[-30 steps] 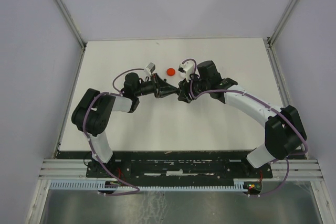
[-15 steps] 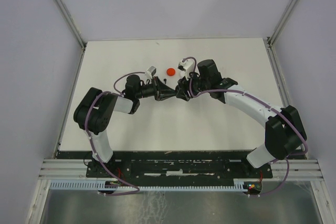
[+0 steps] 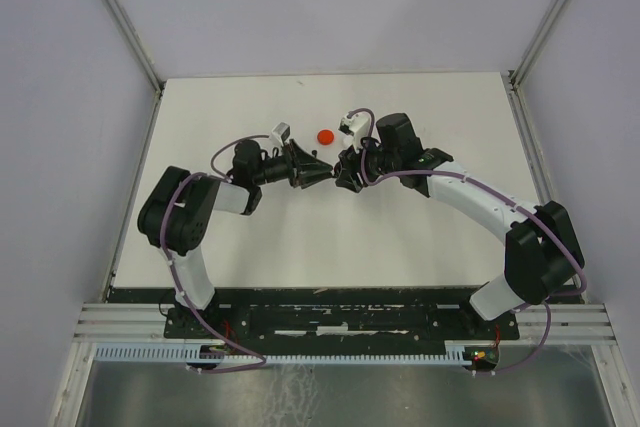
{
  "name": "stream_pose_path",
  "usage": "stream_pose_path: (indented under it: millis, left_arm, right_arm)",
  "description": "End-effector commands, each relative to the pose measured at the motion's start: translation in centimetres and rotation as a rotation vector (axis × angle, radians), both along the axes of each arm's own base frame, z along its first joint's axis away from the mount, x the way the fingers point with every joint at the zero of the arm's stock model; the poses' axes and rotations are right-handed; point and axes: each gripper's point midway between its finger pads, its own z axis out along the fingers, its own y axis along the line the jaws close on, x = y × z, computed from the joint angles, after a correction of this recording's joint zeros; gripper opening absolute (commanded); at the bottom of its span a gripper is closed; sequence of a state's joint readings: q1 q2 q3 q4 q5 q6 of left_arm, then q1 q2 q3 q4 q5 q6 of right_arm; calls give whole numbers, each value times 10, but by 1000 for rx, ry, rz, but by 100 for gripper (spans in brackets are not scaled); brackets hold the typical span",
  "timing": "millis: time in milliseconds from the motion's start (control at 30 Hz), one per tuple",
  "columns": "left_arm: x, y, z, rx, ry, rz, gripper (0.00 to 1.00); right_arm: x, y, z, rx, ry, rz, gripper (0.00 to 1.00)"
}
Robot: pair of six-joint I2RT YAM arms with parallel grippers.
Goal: Insert the wireless bluetooth earbuds into the charging case
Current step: Open the charging case.
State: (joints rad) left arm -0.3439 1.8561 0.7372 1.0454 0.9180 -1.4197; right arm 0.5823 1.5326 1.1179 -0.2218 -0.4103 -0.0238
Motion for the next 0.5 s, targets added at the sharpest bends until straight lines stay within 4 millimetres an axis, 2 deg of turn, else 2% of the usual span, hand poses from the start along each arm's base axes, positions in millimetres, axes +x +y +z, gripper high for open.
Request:
stream_pose_path:
  millis: [0, 200, 467]
  left_arm:
    - [8, 1, 28, -19, -84, 2, 42]
    - [14, 0, 37, 16, -122, -7, 43]
    - [16, 2, 39, 184, -193, -26, 44]
  right_arm:
    - [5, 8, 34, 61, -82, 22, 42]
    - [3, 7, 30, 51, -69, 30, 42]
    - [3, 8, 28, 48, -62, 32, 41]
